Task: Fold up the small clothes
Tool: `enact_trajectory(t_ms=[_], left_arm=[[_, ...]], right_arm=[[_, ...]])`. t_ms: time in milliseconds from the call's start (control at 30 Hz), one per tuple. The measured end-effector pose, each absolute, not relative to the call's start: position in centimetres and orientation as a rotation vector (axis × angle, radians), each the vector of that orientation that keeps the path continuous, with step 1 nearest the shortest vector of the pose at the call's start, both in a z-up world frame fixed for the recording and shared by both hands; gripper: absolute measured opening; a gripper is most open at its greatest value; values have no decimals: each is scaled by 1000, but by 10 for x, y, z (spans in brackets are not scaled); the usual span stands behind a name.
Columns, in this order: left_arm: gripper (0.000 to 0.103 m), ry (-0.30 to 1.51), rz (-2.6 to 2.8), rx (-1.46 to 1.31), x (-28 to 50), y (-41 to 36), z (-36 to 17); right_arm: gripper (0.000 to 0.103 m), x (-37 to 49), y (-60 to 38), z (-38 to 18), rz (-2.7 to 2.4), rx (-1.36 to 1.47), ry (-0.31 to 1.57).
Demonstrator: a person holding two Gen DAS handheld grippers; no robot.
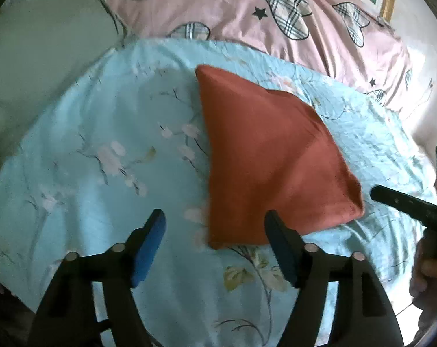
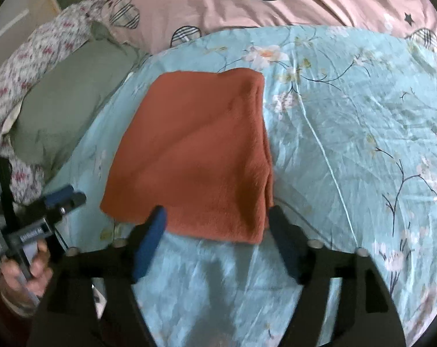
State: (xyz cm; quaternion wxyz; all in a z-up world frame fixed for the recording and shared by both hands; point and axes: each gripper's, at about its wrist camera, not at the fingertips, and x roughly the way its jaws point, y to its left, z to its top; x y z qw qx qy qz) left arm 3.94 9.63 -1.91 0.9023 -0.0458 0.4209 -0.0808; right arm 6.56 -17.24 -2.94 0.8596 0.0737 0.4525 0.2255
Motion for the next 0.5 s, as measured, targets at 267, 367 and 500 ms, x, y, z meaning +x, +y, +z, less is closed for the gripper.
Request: enact_trajectory(t_ms=[267,367,500], left_arm=[[83,814,-62,79,11,89,-11],[84,819,-61,135,-2,86,-13],[86,842,-79,146,-15,85,-14]], right_arm=[[90,30,-179,-27,486,88,961],[92,20,-185,-24,474,83,964],[96,13,-188,-21,463,59,960]])
